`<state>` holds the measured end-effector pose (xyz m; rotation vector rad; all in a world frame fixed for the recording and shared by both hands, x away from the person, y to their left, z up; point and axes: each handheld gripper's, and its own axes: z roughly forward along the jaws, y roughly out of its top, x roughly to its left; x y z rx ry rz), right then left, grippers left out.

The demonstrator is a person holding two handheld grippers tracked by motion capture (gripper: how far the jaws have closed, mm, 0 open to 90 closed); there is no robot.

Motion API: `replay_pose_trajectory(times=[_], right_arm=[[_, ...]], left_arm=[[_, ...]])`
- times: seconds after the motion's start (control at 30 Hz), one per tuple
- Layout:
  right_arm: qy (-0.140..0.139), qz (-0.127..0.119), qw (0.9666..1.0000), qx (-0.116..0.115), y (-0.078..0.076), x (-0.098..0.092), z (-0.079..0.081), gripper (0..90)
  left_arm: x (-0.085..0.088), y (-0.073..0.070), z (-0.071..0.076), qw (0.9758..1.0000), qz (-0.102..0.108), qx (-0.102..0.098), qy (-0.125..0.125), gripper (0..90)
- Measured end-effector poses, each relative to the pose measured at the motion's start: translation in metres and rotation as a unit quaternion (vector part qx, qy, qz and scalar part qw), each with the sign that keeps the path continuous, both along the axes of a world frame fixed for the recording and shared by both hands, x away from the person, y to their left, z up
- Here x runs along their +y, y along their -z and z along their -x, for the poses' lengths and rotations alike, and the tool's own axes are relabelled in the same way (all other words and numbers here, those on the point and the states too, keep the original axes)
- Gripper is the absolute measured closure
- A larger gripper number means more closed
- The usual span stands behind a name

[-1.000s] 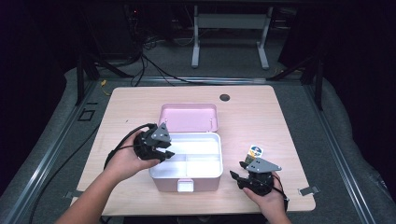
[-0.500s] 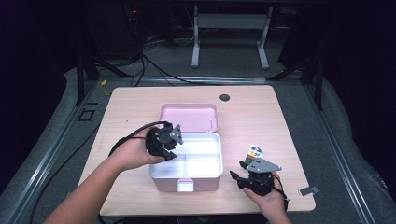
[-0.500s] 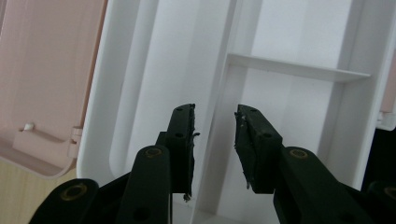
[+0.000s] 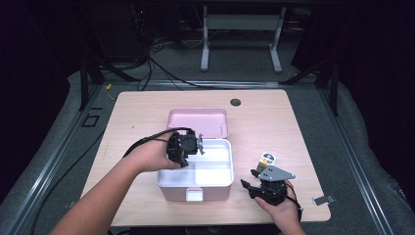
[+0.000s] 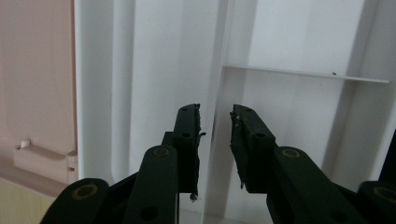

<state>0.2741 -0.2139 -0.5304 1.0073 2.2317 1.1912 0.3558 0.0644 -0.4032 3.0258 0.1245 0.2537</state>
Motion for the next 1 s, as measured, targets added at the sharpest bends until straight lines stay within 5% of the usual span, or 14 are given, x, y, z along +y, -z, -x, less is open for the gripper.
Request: replay_pose_trajectory(times=[0.47,1.0], right_arm=[[-0.005,-0.001,1.0,-0.002,-0.001,-0.002,0.0,45.7],[-0.006,0.0,1.0,-0.001,0.0,-0.001,0.0,45.7]], left_arm=[[-0.025,0.008,-0.004,0.9993,-0.033,0.017,0.008,84.1],[-0.03,0.015,-0.005,0.9983,-0.049,0.017,0.026,86.7]])
